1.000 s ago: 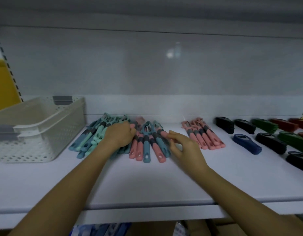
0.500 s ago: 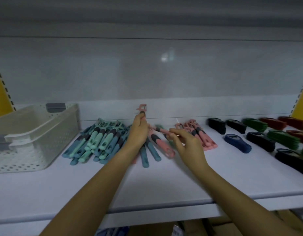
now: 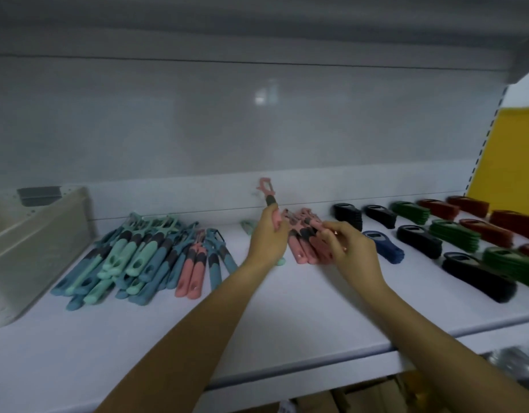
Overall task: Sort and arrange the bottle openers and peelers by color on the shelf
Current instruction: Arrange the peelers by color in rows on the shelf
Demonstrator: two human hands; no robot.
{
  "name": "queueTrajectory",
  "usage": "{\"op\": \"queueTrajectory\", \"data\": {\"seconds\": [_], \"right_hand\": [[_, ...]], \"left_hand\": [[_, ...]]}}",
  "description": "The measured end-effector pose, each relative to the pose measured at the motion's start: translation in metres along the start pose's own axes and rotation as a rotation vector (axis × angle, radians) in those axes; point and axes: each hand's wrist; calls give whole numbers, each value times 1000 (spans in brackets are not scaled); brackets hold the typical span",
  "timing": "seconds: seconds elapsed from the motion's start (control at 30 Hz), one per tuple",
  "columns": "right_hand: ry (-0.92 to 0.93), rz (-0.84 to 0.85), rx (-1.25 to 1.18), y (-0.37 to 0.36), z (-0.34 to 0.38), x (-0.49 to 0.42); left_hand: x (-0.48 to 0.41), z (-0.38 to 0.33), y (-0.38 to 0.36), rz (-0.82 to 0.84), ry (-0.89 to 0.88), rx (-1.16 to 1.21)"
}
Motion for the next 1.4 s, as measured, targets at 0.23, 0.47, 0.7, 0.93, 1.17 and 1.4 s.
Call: {"op": "queueTrajectory", "data": {"seconds": [0.23,0.47,0.7,0.93,1.17,1.4], "right_hand": [[129,107,84,7,-9,-21],[161,270,277,8,-34,-13],[145,476,275,5,-46,-8],[131,445,294,2,-48,-7],[44,439,265,4,-49,-11],[74,451,276,1,-50,-11]], "left_hand": [[1,26,-18,146,-46,-337],[-4,41,-15,247,-93,-798],[-1,44,-10,262,-136,-791],[5,34,-9,385,-140,-791],[-2,40,-9,347,-192,-833],[-4,42,-13,342,-274,-798]]}}
Point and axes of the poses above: each hand's wrist, its own x-axis away from the middle knuckle, its own y-axis out of the back of the hand, z = x × y, and after that the axes turned 1 degree about -x, right-handed
